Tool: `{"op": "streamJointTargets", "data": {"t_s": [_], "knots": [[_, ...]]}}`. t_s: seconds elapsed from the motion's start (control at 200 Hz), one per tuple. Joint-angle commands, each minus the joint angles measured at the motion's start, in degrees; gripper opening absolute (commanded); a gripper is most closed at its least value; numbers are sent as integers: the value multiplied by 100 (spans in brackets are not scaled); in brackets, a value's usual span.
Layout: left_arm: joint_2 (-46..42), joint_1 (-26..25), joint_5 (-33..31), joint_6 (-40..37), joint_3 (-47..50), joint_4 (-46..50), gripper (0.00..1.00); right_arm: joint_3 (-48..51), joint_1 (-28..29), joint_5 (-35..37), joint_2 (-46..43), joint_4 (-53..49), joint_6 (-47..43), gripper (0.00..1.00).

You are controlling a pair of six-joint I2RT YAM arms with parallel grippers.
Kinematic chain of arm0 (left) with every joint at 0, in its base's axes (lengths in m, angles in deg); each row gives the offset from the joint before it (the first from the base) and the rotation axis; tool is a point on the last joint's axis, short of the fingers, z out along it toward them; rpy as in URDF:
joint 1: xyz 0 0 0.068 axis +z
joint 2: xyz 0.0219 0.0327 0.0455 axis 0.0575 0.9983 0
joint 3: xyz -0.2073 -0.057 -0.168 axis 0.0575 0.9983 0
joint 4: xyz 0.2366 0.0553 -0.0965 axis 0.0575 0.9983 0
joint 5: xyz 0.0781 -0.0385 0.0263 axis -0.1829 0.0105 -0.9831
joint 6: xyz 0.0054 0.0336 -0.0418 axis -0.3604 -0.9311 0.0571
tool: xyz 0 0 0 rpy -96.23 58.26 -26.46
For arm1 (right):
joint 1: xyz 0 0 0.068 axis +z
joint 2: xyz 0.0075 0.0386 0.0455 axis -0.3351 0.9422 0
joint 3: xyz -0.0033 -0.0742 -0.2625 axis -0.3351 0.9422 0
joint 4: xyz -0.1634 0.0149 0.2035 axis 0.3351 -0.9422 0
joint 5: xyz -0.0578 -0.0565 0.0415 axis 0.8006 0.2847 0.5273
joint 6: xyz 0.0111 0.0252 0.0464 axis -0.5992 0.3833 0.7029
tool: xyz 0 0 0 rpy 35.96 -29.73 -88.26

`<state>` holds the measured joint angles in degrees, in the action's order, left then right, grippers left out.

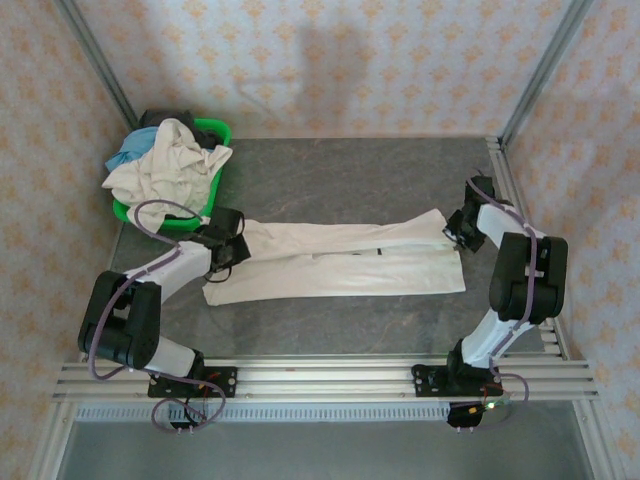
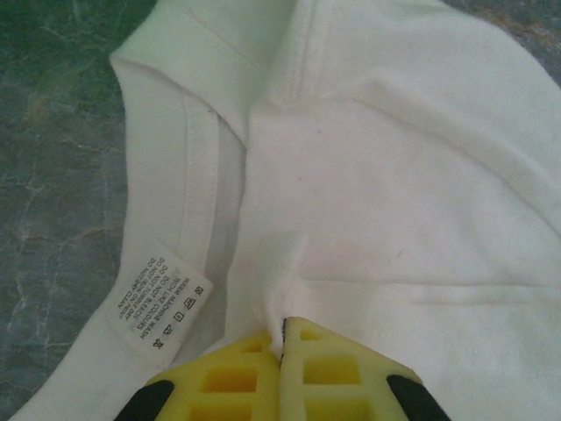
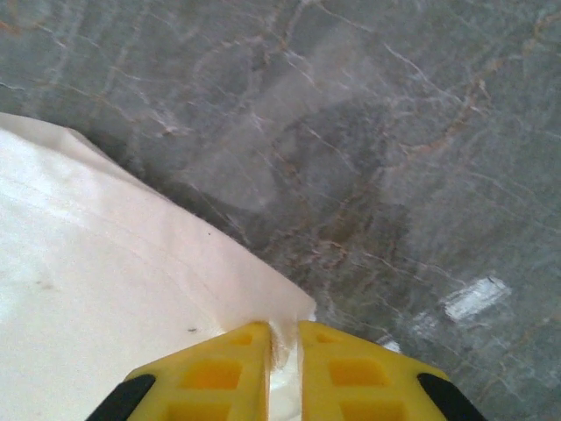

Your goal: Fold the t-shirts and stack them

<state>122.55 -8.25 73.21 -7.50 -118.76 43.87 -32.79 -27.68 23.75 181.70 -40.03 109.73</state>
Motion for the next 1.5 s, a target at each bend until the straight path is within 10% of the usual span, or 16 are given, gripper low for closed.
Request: {"op": "streamJointTargets", "data": {"t_s": [0.0,0.15,0.495,0.956,1.341,1.491], "knots": [[-280,4,-400,181,45,256,16,115,-41,465,-410,-236,6,20],[-419,-5,-563,234,-179,857,41,297,-39,847,-895,-380,73,28],[209,-6,-366,-38,-1013,1071,59,148,288,179,-470,196,197,41],[1184,40,-251,-144,-1620,1382,41,-337,143,821,365,55,278,45],[995,153,-342,59,-1105,1311,51,-363,135,802,531,55,268,44],[864,159,-278,59,-1037,1242,30,-347,134,786,514,60,293,40]]}}
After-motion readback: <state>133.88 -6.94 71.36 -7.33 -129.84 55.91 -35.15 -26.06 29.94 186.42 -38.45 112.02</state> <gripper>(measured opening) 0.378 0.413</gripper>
